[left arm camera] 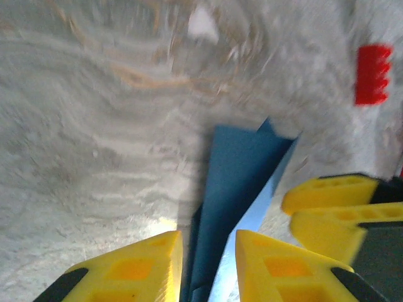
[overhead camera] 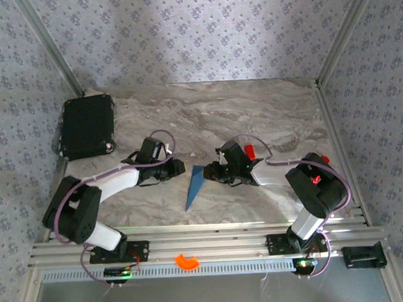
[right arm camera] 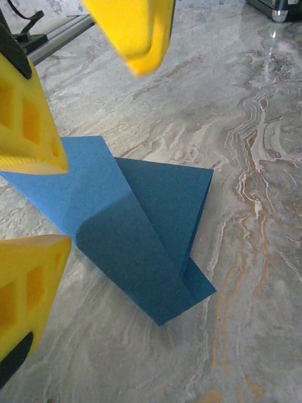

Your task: Fold a paper plane with a square sheet of paper (pick it up from the middle)

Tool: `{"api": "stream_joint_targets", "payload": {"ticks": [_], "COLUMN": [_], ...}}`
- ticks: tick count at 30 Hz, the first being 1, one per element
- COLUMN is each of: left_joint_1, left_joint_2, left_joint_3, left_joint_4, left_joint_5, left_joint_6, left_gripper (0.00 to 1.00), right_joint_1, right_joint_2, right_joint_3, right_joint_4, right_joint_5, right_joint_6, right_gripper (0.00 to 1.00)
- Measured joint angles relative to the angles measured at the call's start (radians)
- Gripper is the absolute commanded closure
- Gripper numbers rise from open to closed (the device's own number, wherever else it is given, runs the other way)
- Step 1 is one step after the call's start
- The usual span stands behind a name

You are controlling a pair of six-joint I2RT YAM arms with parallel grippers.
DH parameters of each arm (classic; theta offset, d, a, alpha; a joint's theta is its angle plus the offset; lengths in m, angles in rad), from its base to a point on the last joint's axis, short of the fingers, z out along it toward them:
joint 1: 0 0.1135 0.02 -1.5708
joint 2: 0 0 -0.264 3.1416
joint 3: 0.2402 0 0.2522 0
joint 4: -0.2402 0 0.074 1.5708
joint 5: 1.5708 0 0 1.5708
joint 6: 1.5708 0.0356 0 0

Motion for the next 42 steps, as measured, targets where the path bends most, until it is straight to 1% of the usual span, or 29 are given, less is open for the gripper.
{"api": "stream_joint_targets", "payload": {"ticks": [7, 13, 20, 28, 37, 39, 42], "left_joint_1": [-0.001, -0.001, -0.001, 0.0, -0.005, -0.007, -0.014], "left_joint_2": [0.114, 0.163, 0.204, 0.219, 0.228, 0.228, 0.225], "left_joint_3": [0.007, 0.037, 0.047, 0.056, 0.068, 0.068, 0.068], "left_joint_4": [0.005, 0.019, 0.033, 0.037, 0.05, 0.05, 0.05], "left_joint_5": [0.095, 0.136, 0.162, 0.195, 0.25, 0.254, 0.259], "left_joint_6": [0.014, 0.029, 0.034, 0.05, 0.071, 0.076, 0.083], "left_gripper": [0.77, 0.78, 0.81, 0.81, 0.81, 0.82, 0.86], "right_joint_1": [0.002, 0.002, 0.003, 0.005, 0.002, 0.002, -0.002], "right_joint_2": [0.007, 0.018, 0.046, 0.061, 0.069, 0.069, 0.069], "right_joint_3": [0.0, 0.0, 0.011, 0.034, 0.043, 0.043, 0.043], "right_joint_4": [-0.01, -0.011, -0.021, -0.056, -0.074, -0.074, -0.074], "right_joint_5": [0.018, 0.018, 0.018, 0.018, 0.018, 0.018, 0.01], "right_joint_6": [0.003, 0.003, 0.003, 0.003, 0.003, 0.003, 0.003], "right_gripper": [0.68, 0.68, 0.7, 0.75, 0.76, 0.76, 0.75]}}
